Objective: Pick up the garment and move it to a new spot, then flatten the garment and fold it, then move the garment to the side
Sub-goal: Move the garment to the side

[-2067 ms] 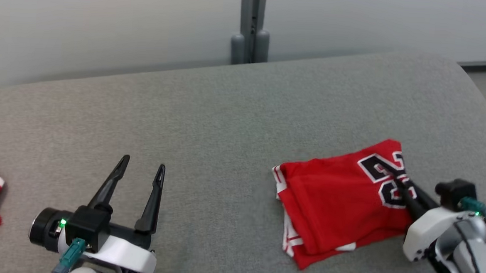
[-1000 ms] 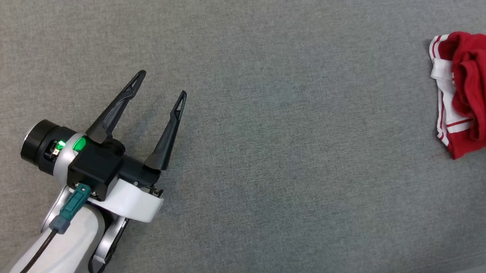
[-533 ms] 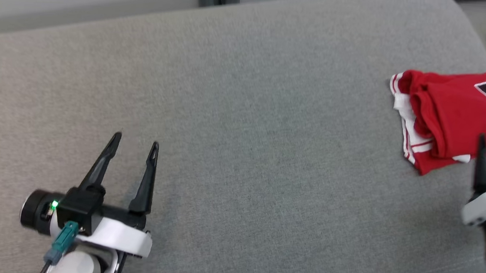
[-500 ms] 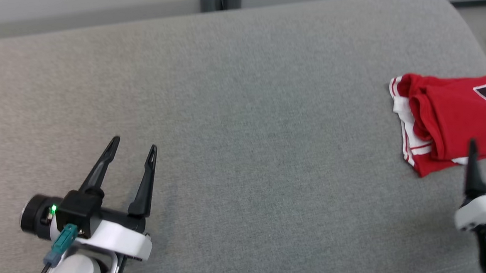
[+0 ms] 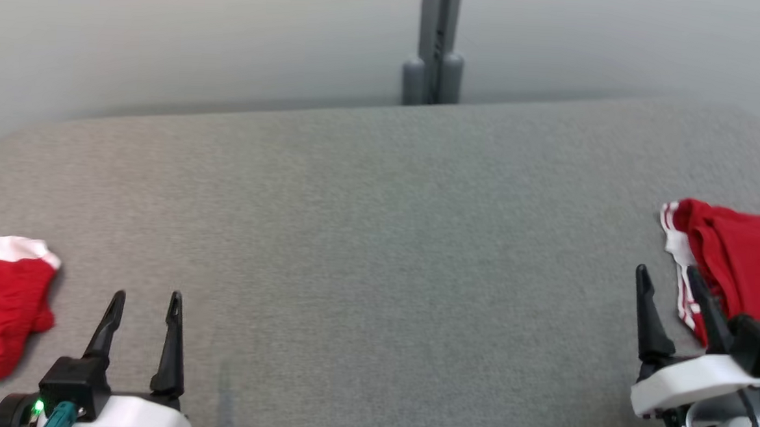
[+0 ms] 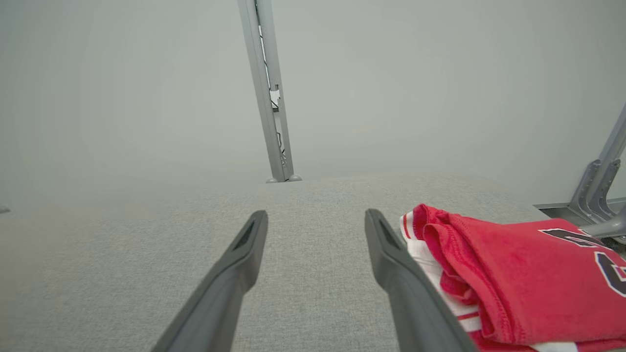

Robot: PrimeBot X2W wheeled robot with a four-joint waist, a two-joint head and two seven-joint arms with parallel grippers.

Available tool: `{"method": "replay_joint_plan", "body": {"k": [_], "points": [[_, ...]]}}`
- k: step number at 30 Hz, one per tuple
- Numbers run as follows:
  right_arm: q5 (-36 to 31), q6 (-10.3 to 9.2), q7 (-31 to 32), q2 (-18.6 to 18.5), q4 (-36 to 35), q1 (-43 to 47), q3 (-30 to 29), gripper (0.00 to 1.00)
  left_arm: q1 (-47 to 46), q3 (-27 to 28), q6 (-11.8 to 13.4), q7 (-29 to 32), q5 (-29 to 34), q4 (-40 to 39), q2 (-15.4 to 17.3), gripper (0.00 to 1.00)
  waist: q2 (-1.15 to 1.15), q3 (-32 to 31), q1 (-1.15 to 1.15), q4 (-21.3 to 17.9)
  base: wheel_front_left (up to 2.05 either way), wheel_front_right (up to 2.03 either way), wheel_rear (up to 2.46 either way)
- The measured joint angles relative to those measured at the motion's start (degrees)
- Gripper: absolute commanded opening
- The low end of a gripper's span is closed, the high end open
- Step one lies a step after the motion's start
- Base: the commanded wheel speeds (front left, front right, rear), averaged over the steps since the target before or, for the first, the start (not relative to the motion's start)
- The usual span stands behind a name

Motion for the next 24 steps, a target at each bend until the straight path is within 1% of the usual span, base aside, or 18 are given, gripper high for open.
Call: {"method": "replay_joint_plan", "body": {"k": [6,11,14,18,21,24], "points": [[-0.01,-0.01,2.31,0.58,-4.14,4.70,0.90,1.00,3.37,2.01,-0.10,-0.15,-1.13,-0.11,0.47,1.00,0.00,-3.93,0.00,3.75,0.00,0.00,0.00],[-0.09,-0.01,3.41,0.81,-6.66,7.50,0.96,1.00,5.37,3.75,-0.96,-0.22,-2.15,-0.34,0.55,1.00,0.00,-6.10,0.00,5.49,0.00,0.00,0.00],[-0.10,-0.01,3.91,0.92,-8.16,9.04,1.10,1.00,6.60,5.04,-2.25,-0.23,-2.38,-0.85,0.52,1.00,0.00,-6.97,0.00,5.81,0.00,0.00,0.00],[-0.29,-0.01,4.88,1.04,-10.67,11.39,1.03,1.00,7.79,5.17,-5.22,-0.23,-2.11,-1.08,0.58,1.00,0.00,-7.74,0.00,5.96,0.00,0.00,0.00],[-0.62,-0.01,5.54,1.18,-12.65,13.01,1.01,1.00,8.25,5.28,-6.21,-0.23,-1.35,-0.69,0.71,1.00,0.00,-8.18,0.00,5.92,0.00,0.00,0.00],[-0.97,-0.01,6.31,1.32,-14.47,14.75,1.03,1.00,8.89,5.55,-6.28,-0.23,-0.52,-0.14,0.74,1.00,0.00,-8.66,0.00,5.71,0.00,0.00,0.00]]}}
